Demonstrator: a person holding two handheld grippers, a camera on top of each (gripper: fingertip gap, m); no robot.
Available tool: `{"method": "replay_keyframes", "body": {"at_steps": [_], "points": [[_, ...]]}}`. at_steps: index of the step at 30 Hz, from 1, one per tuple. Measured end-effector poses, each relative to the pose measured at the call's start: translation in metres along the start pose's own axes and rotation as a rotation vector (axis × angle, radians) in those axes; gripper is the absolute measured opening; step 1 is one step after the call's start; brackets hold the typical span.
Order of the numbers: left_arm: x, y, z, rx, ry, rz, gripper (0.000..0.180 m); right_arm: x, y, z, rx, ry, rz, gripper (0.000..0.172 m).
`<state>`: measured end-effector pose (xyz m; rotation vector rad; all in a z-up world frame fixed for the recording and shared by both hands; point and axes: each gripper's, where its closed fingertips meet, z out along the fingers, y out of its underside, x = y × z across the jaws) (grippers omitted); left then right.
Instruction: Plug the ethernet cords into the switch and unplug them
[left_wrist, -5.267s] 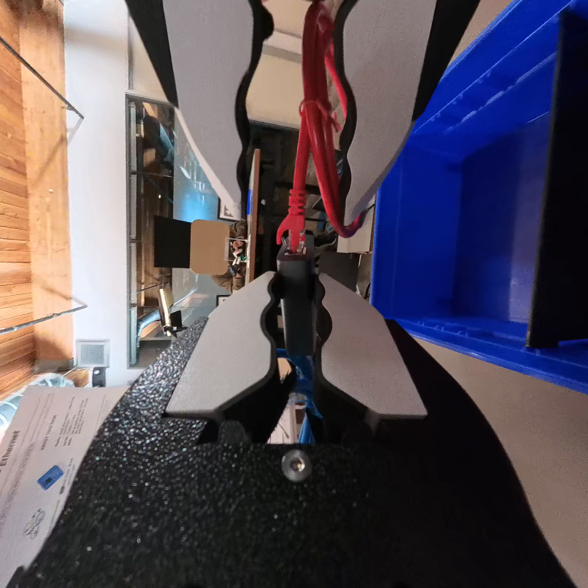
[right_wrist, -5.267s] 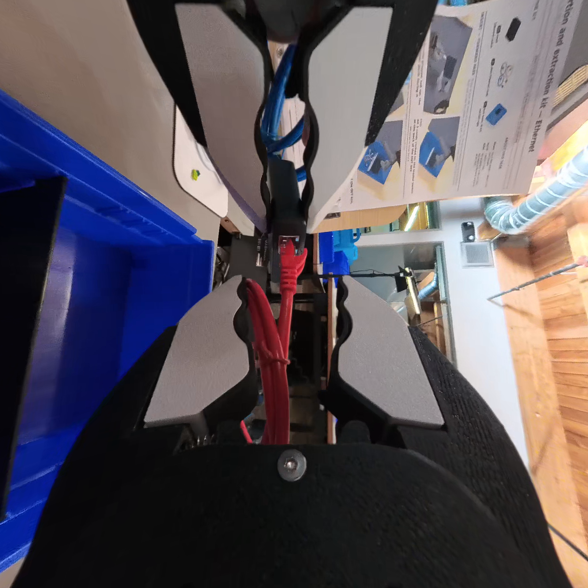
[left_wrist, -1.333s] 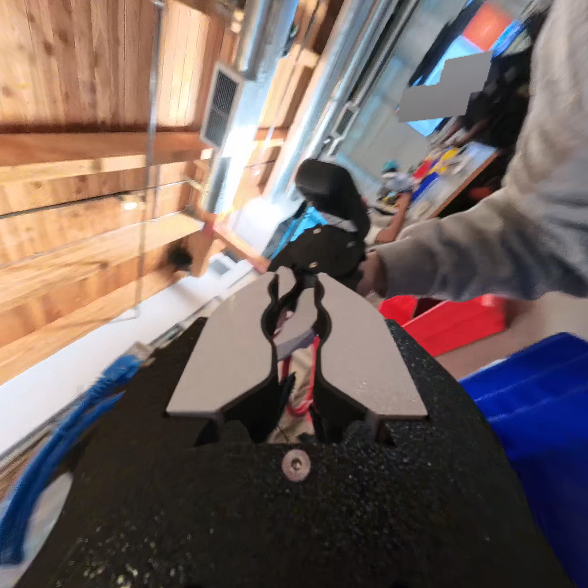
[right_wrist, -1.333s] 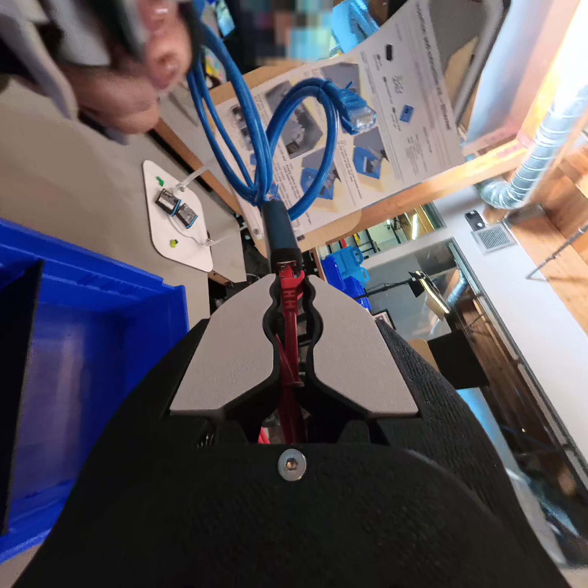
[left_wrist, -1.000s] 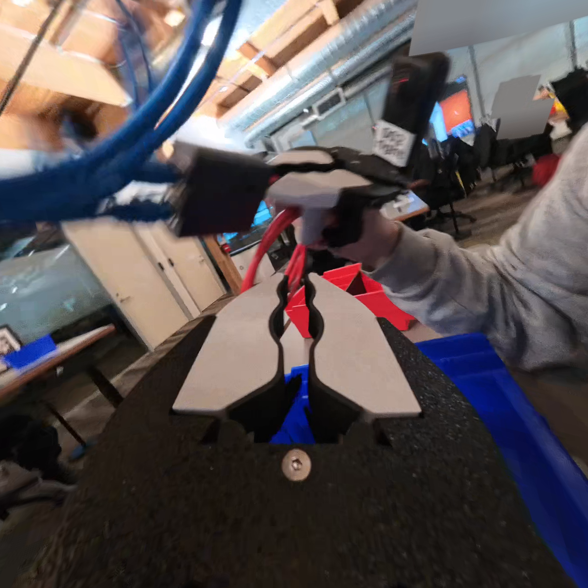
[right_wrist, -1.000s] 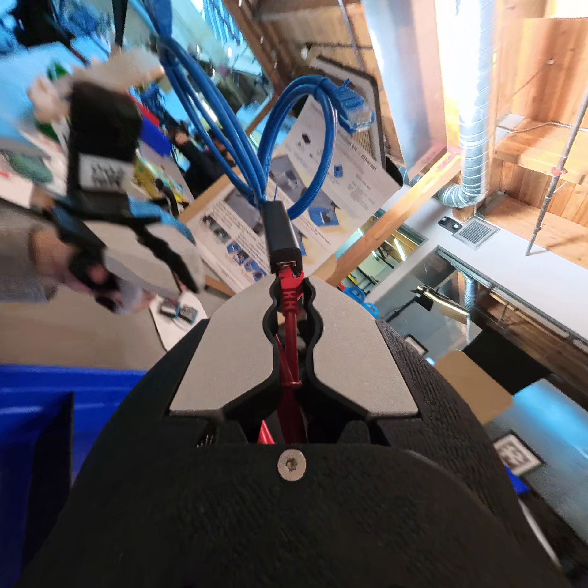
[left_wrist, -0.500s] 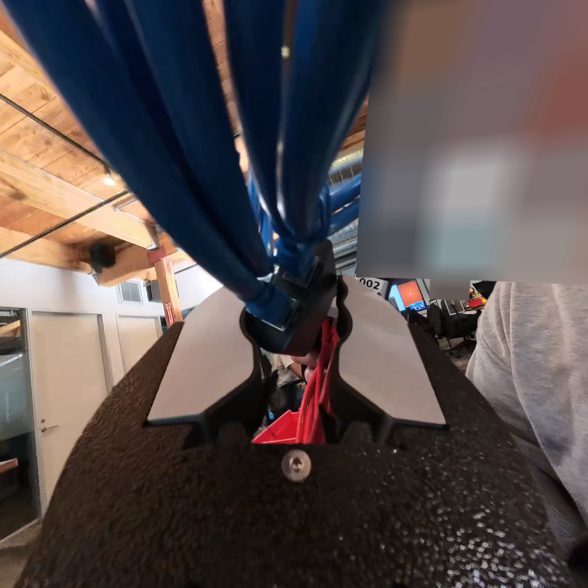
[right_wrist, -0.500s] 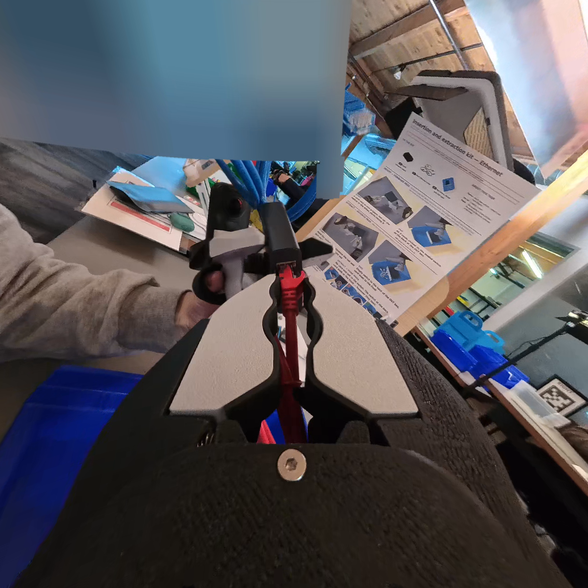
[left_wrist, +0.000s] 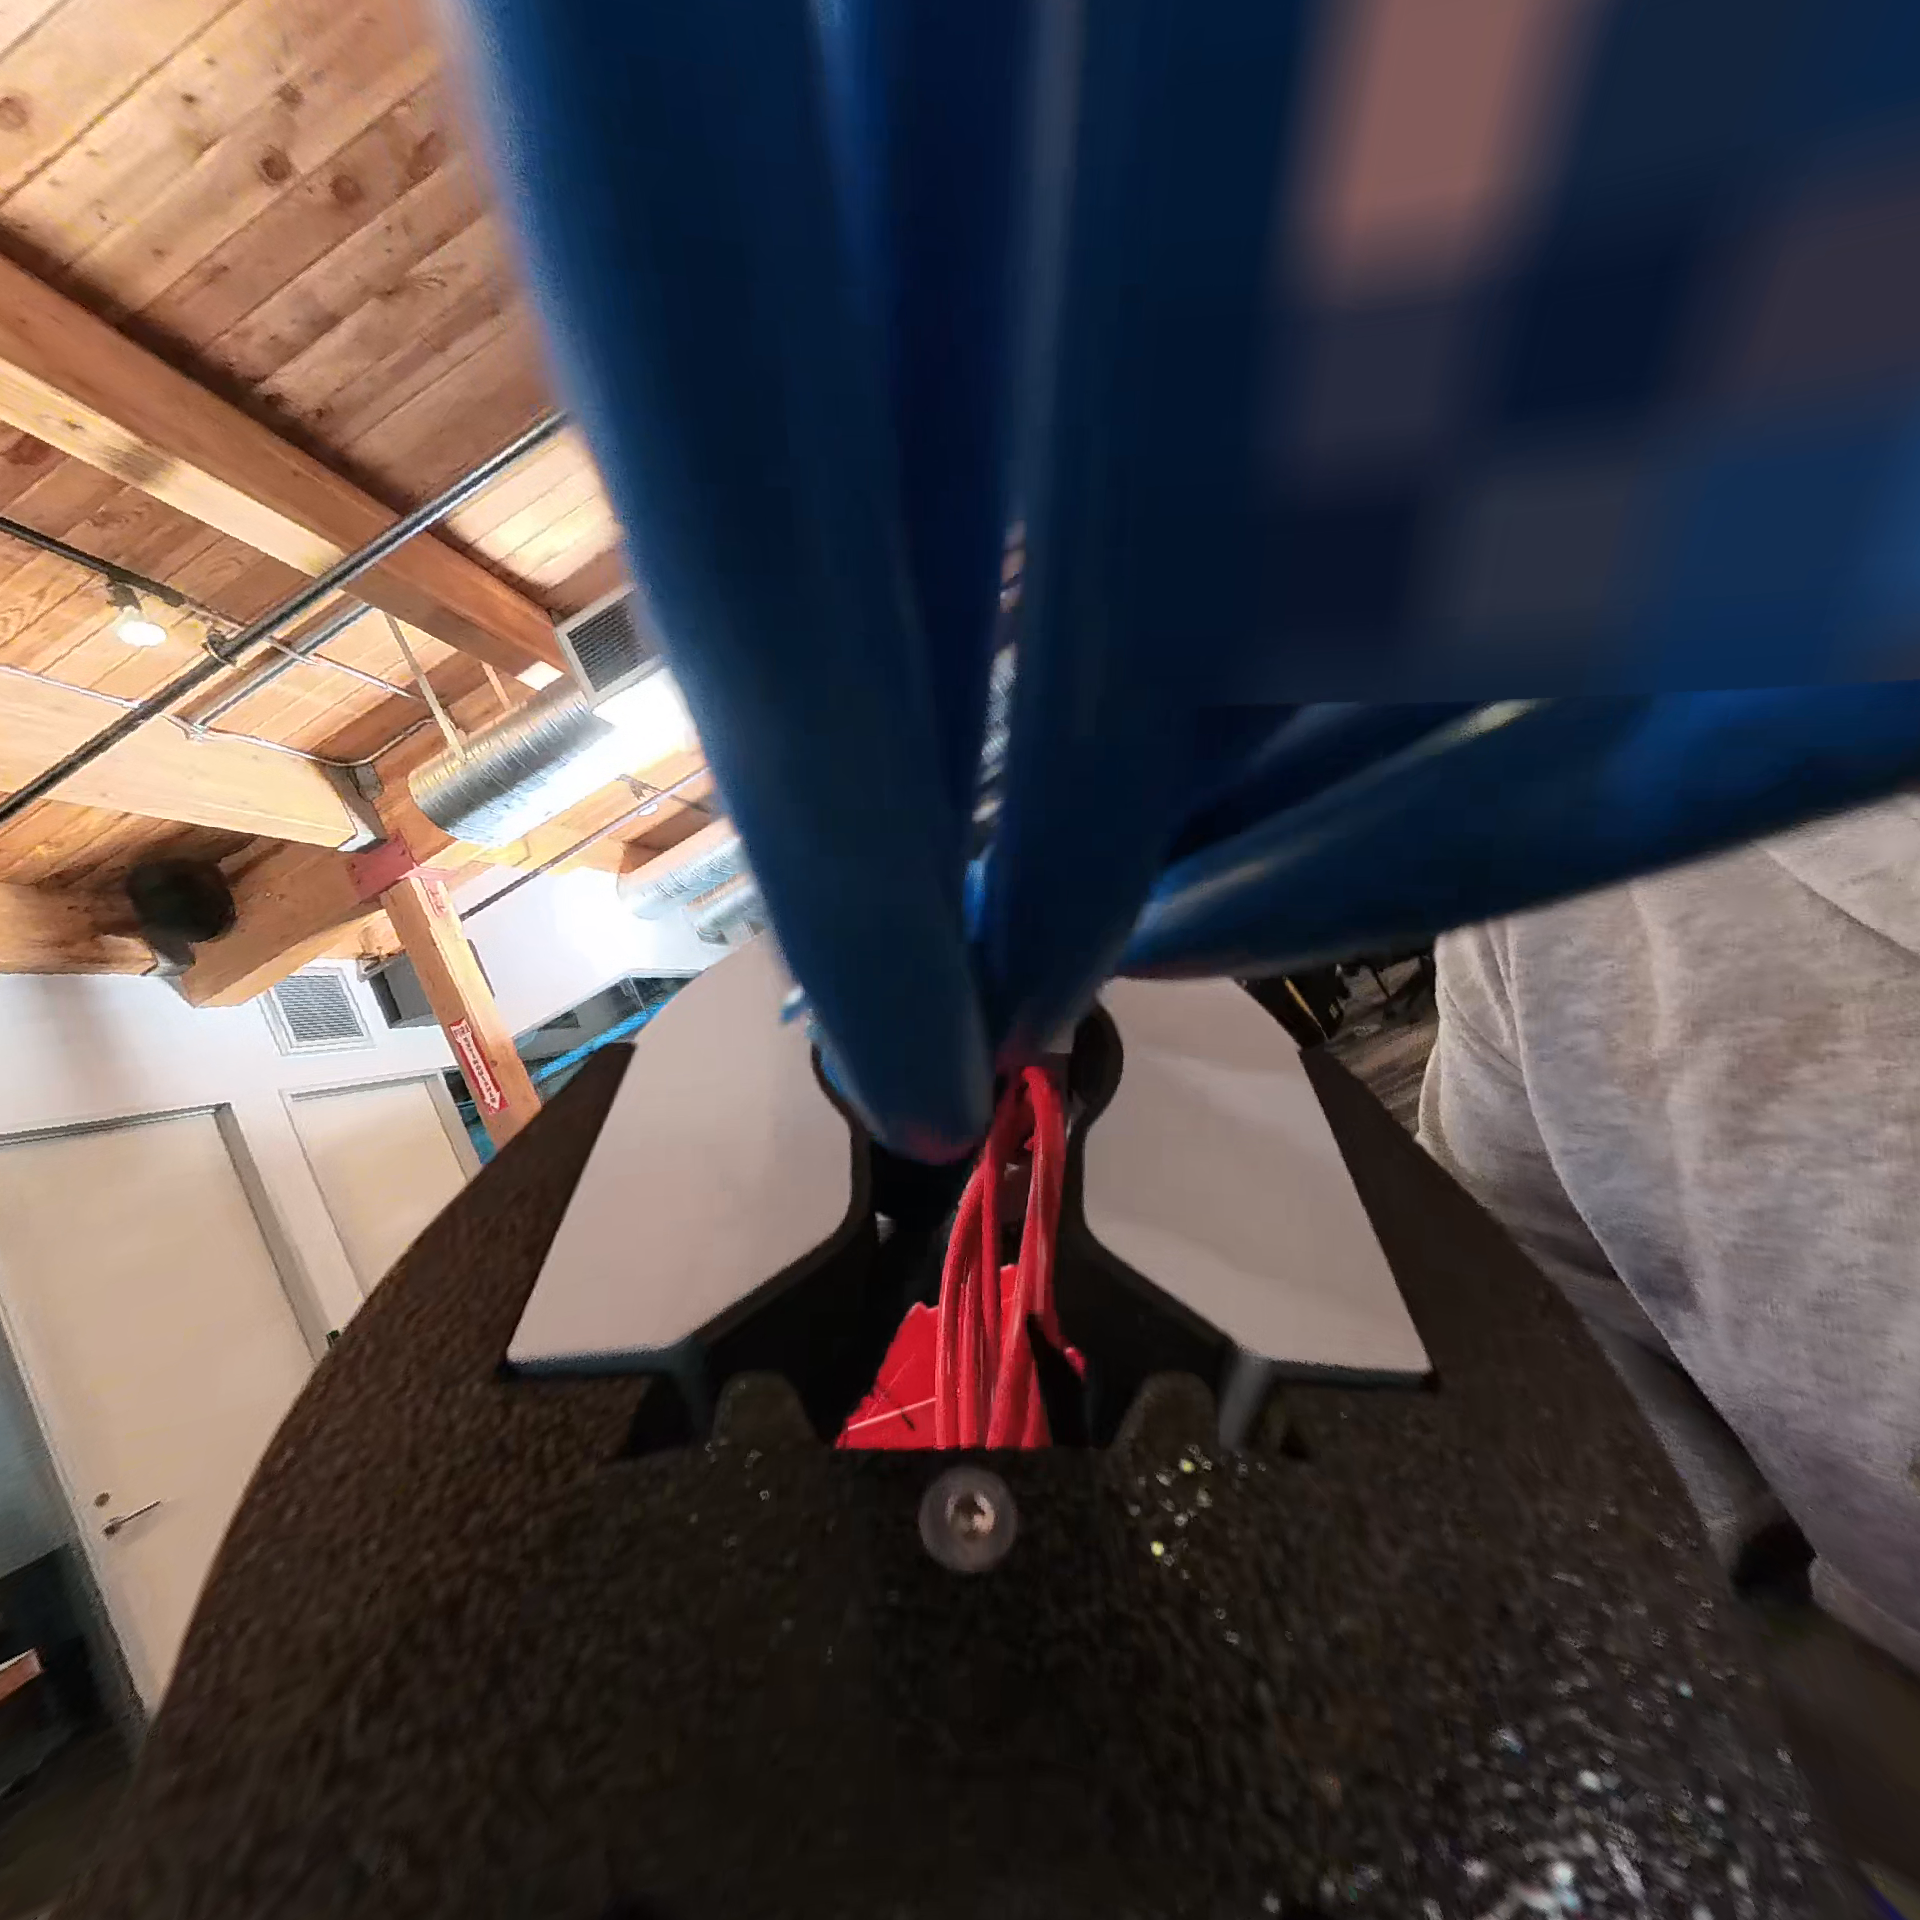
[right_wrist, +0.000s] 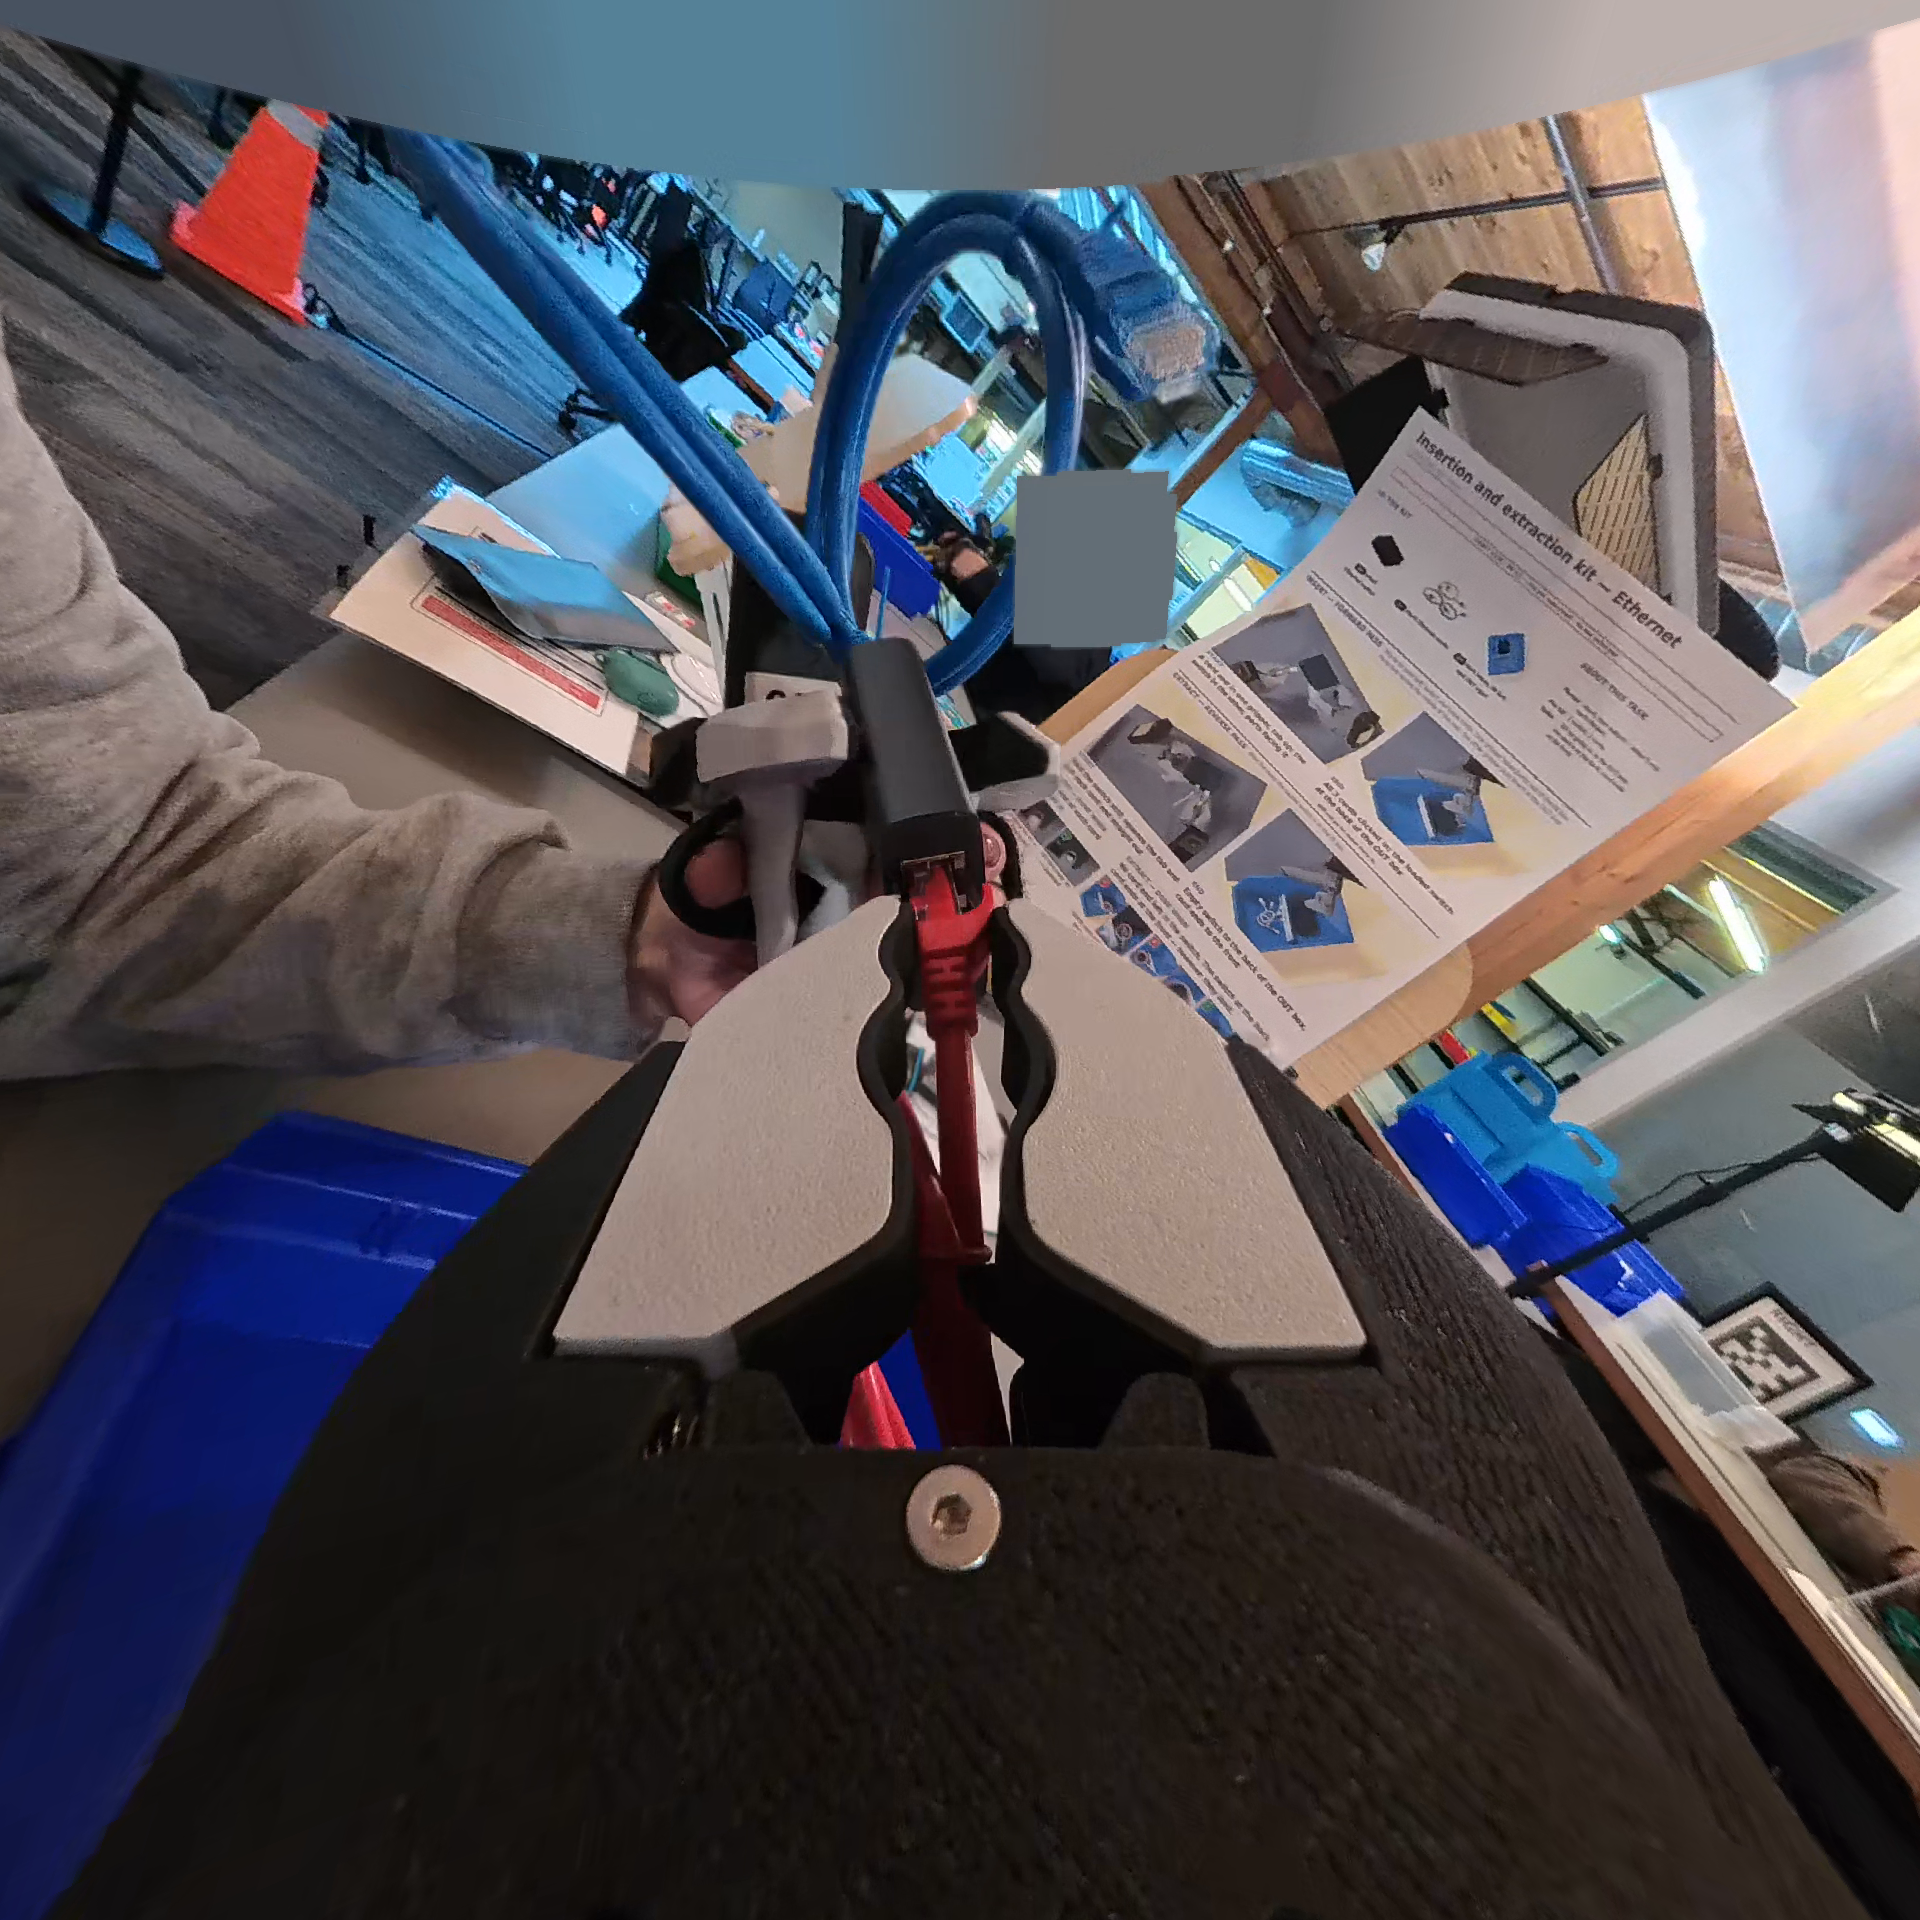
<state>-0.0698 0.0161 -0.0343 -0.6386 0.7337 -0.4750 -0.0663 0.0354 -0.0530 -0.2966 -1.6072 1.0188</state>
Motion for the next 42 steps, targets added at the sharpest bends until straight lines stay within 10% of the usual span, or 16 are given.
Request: {"method": "replay_keyframes", "body": {"at_steps": [6, 11, 19, 42], "points": [[0.005, -0.002, 0.003, -0.016, 0.01, 0.067, 0.03, -0.001, -0.004, -0.001, 0.054, -0.036, 0.049, 0.012], [0.007, 0.008, 0.009, -0.064, 0.007, 0.052, 0.059, -0.001, -0.007, 0.001, 0.129, -0.069, 0.121, 0.012], [0.011, -0.005, 0.007, -0.003, 0.028, 0.063, 0.022, -0.005, -0.007, 0.006, 0.15, -0.078, 0.111, 0.013], [0.023, 0.028, -0.01, -0.264, 0.183, 0.062, 0.021, -0.025, 0.043, 0.011, -0.394, 0.019, -0.378, 0.029]]}}
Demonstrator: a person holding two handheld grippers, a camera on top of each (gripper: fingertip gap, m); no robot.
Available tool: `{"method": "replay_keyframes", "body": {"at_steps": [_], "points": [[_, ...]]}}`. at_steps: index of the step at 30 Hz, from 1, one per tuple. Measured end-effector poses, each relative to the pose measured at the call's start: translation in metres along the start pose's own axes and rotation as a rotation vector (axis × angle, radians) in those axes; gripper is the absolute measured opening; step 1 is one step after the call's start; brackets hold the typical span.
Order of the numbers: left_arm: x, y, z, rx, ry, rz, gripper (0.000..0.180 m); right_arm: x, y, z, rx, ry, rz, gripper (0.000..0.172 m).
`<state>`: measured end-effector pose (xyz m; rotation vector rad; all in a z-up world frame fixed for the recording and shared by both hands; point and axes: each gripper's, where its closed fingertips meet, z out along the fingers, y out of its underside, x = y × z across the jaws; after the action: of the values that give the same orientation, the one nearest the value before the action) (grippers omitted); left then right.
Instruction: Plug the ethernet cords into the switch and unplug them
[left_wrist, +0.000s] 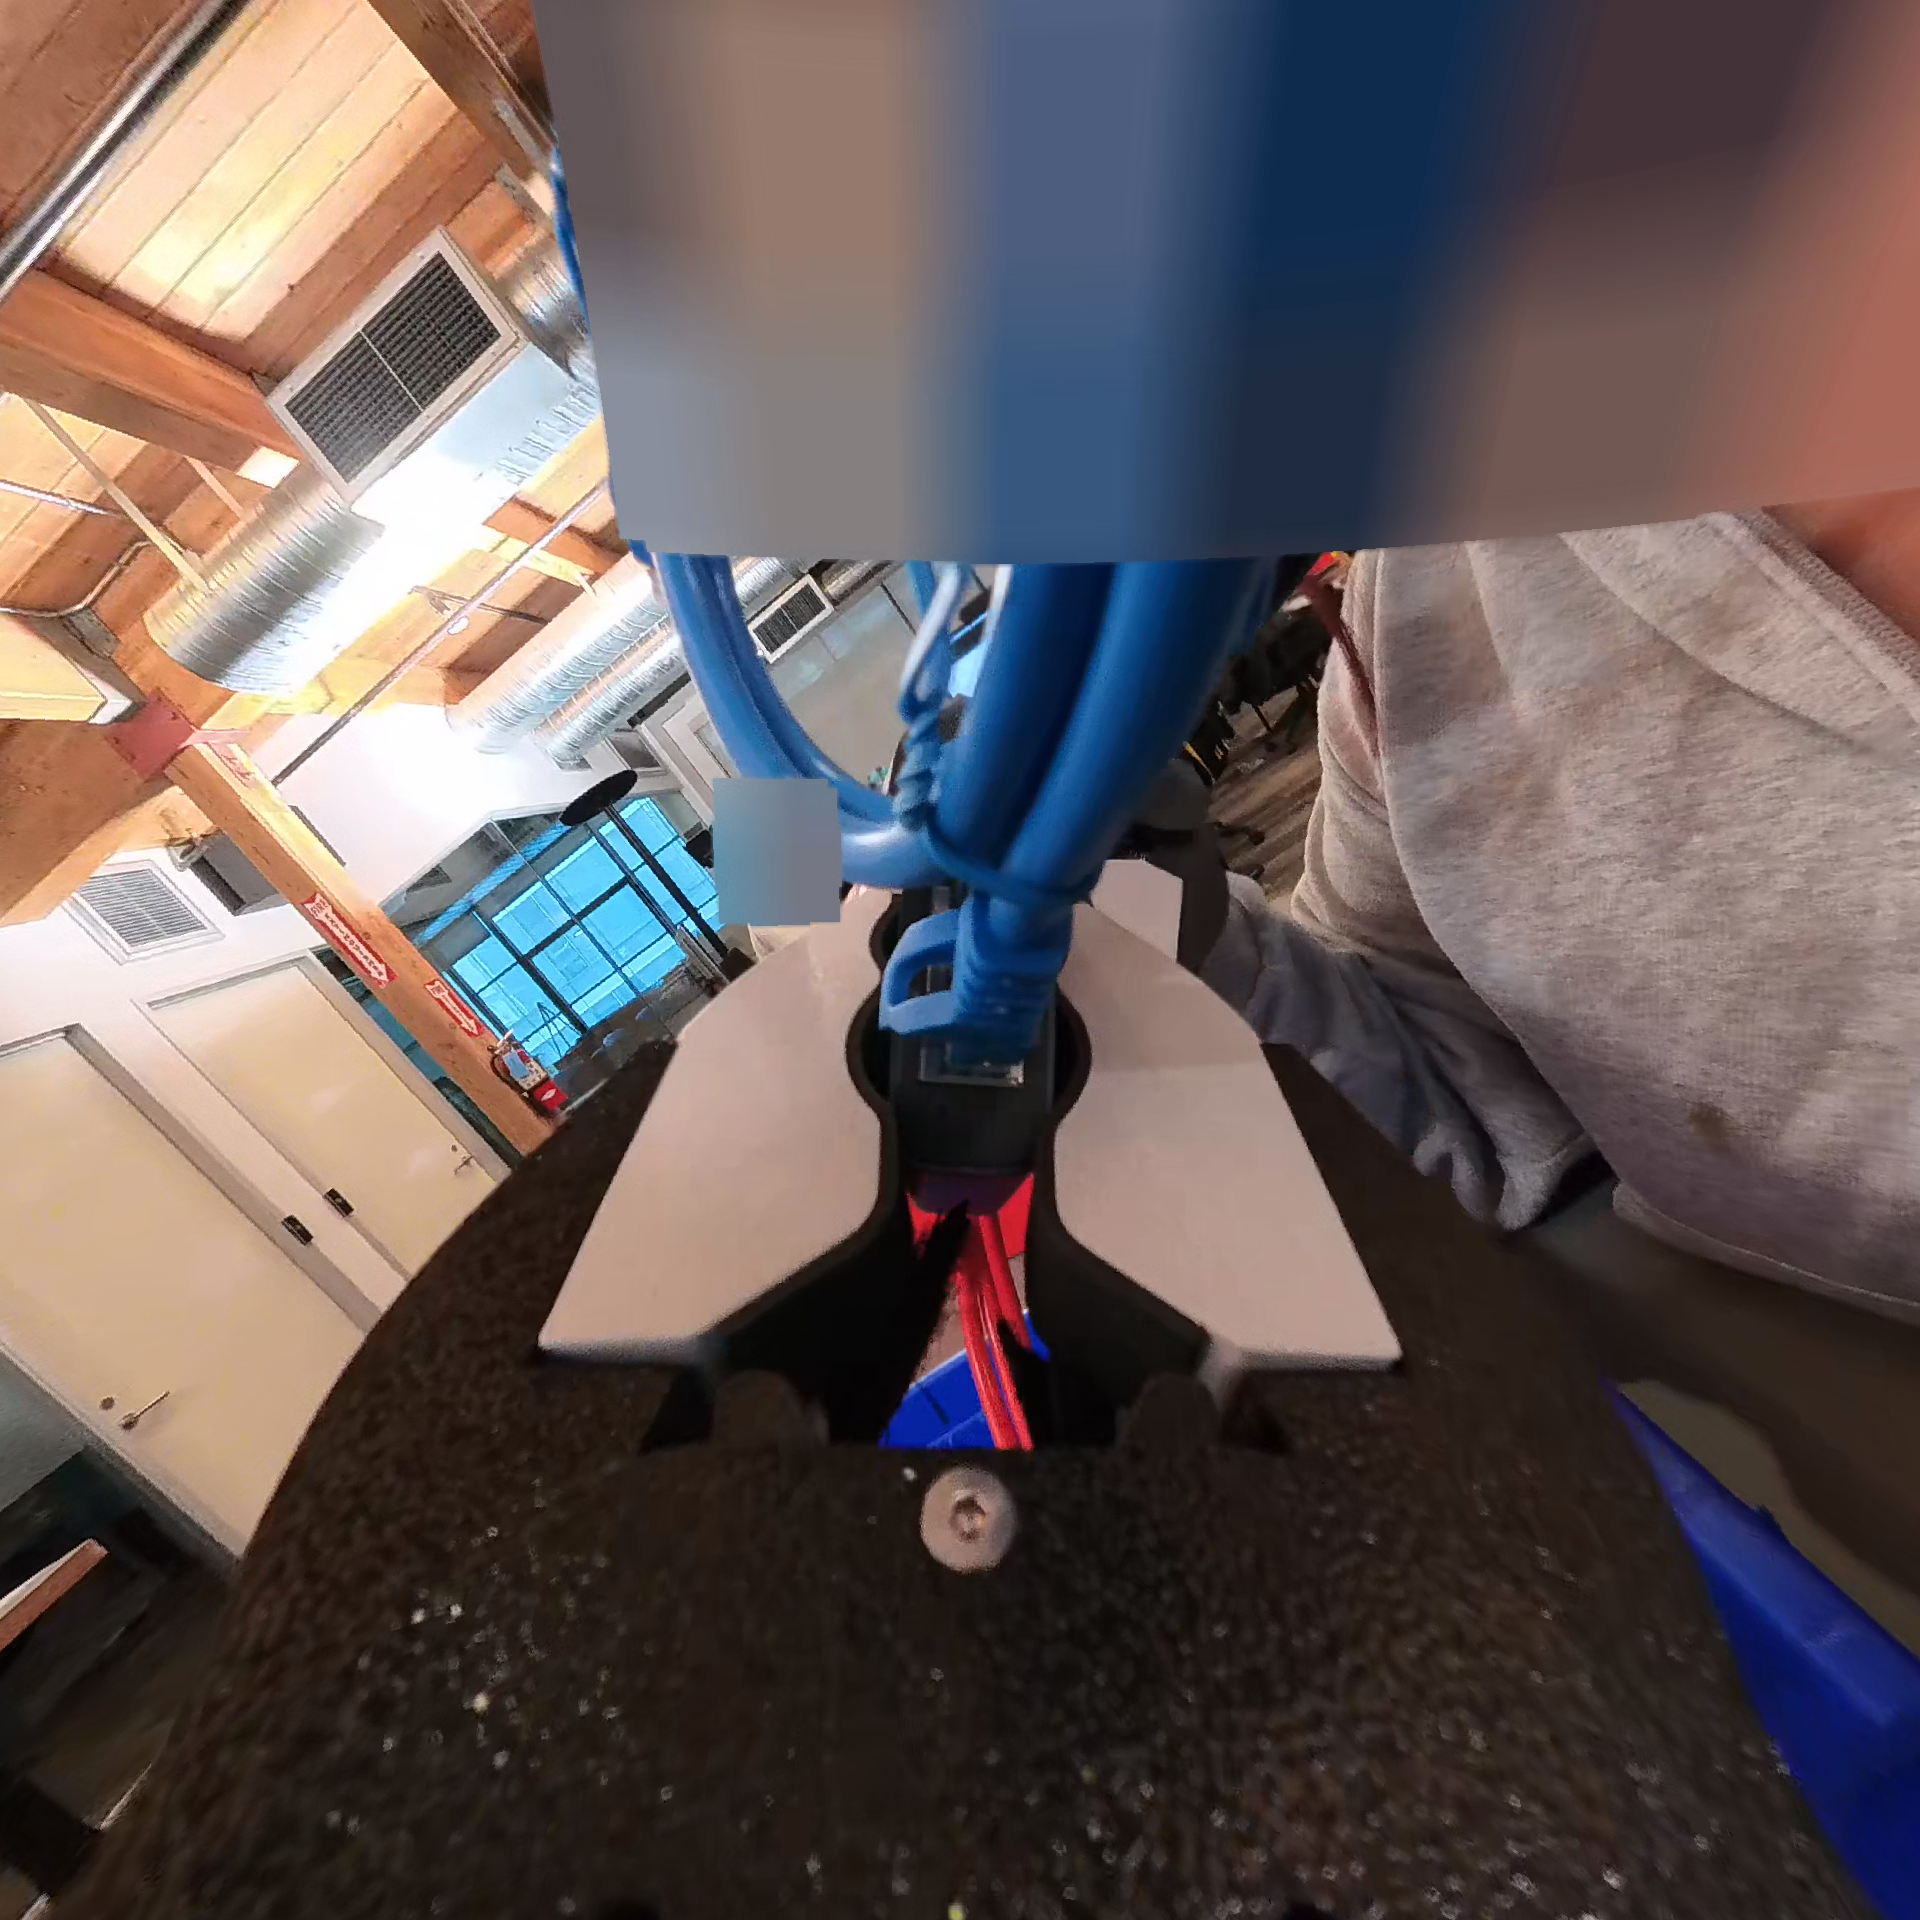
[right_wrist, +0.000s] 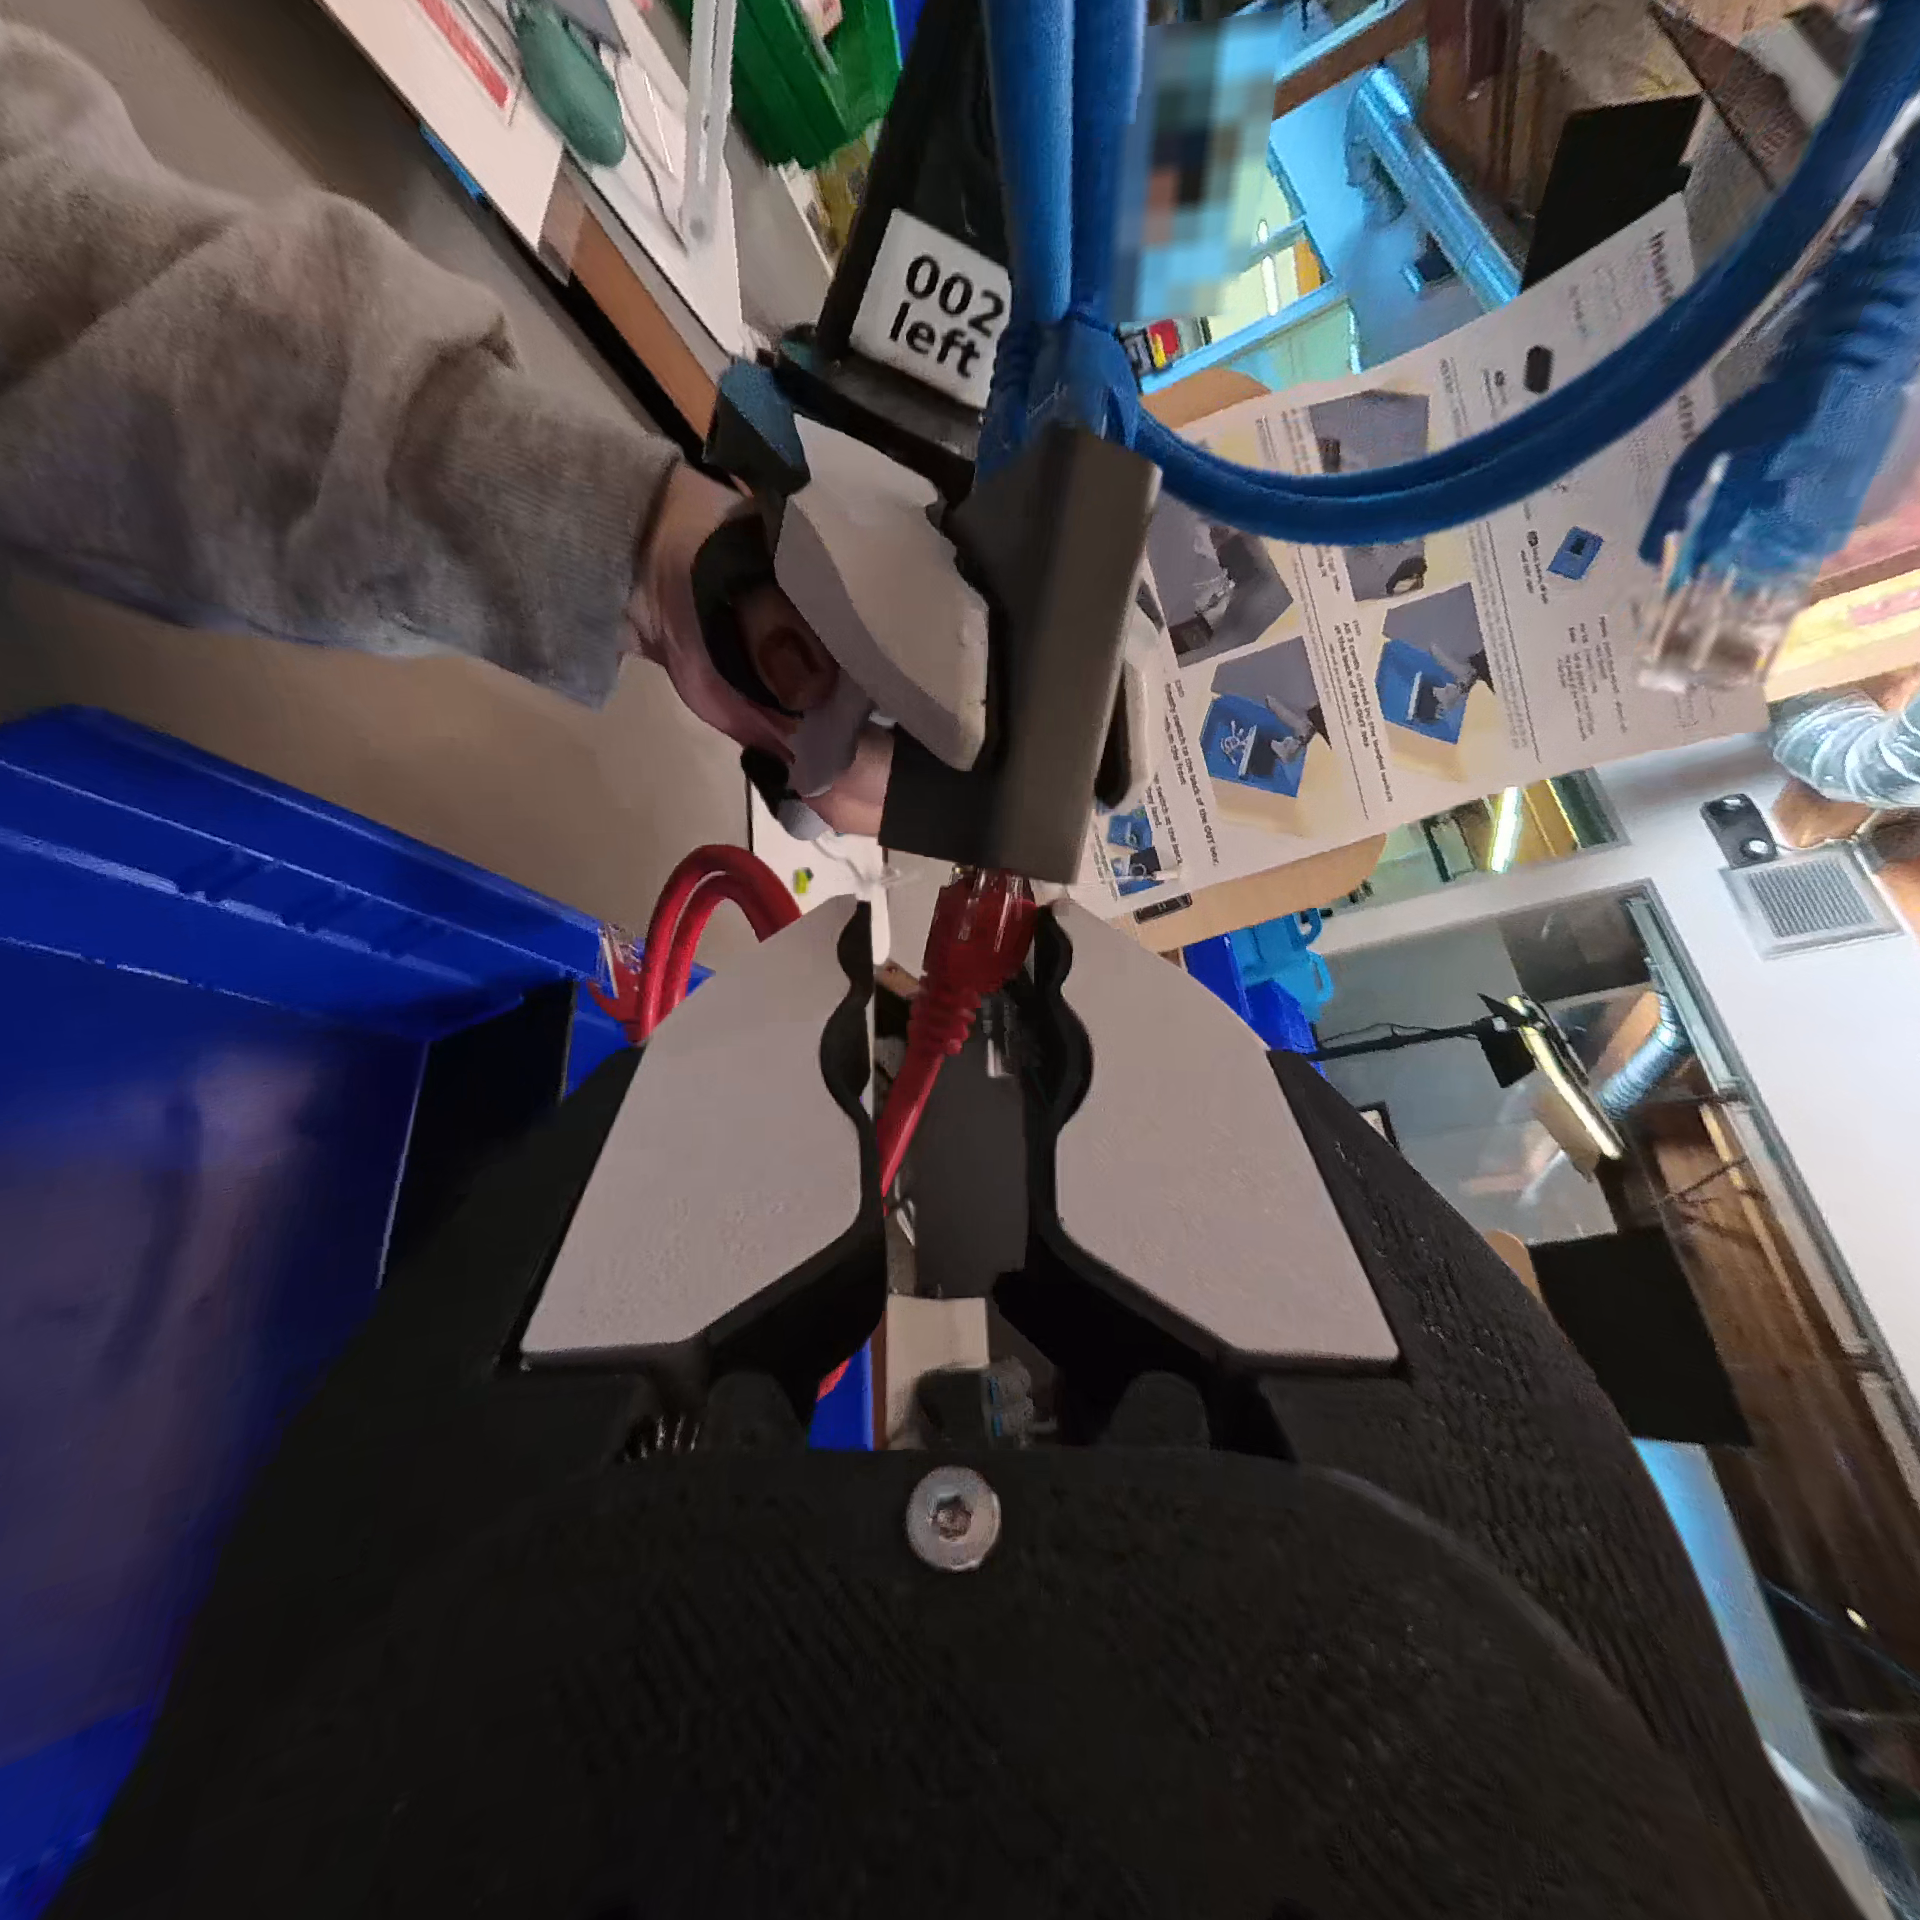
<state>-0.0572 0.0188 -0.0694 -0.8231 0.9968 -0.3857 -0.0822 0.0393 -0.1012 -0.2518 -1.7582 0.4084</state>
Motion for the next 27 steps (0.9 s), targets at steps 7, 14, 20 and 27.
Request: {"method": "replay_keyframes", "body": {"at_steps": [7, 14, 20, 27], "points": [[0.004, 0.004, 0.002, -0.025, 0.028, 0.0, 0.022, -0.005, 0.005, 0.003, -0.066, -0.013, -0.018, 0.031], [0.004, 0.008, 0.003, -0.024, 0.037, -0.02, 0.021, -0.009, 0.011, 0.005, -0.125, -0.028, 0.006, 0.033], [0.003, 0.01, 0.001, -0.025, 0.033, -0.026, 0.022, -0.006, 0.015, 0.005, -0.163, -0.012, 0.031, 0.036], [0.002, 0.016, 0.002, -0.052, 0.029, -0.015, 0.022, -0.007, 0.02, 0.006, -0.179, -0.023, 0.038, 0.021]]}}
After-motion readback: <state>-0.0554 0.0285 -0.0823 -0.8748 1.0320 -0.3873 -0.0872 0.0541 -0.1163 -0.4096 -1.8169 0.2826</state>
